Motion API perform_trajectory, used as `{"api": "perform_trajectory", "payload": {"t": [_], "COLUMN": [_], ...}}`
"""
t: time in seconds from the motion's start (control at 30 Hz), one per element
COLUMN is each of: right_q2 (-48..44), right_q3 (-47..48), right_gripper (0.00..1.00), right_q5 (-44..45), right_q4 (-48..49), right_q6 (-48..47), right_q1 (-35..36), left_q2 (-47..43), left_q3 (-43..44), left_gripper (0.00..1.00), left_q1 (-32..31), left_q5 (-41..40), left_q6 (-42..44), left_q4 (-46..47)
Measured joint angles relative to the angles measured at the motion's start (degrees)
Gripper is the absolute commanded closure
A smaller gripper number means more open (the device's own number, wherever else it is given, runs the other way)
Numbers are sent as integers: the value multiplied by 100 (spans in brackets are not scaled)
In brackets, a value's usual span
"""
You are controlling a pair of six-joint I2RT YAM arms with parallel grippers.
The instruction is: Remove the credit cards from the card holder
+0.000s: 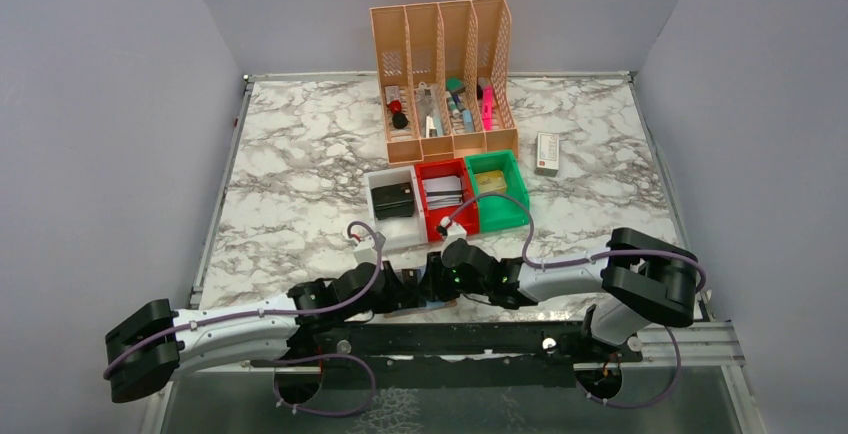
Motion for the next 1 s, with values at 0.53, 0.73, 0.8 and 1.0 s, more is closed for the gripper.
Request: {"api": "perform_trajectory", "payload": {"t": [0.53,0.73,0.8,1.0], "right_q2": [-999,-1633,-1810,-2068], "right_q3": [-11,-162,-328,-841], "right_gripper": [58,47,43,40], "right_q5": [525,417,236,-522], "right_q4": [-1198,-1078,-887,-164], "right_q6": [-105,-227,-260,-319], "right_q1": [0,-66,-195,-728], "left_q2": [-1956,-2267,-2236,-1692], "left_q3": [446,586,627,658], "left_gripper": [100,100,100,100], "left_q1": [0,0,0,0], "left_q5": [-629,-715,-713,-474], "left_q6": [-76,-50,-11,249], "left_q4": [-1729,-1987,-1985,-1412]}}
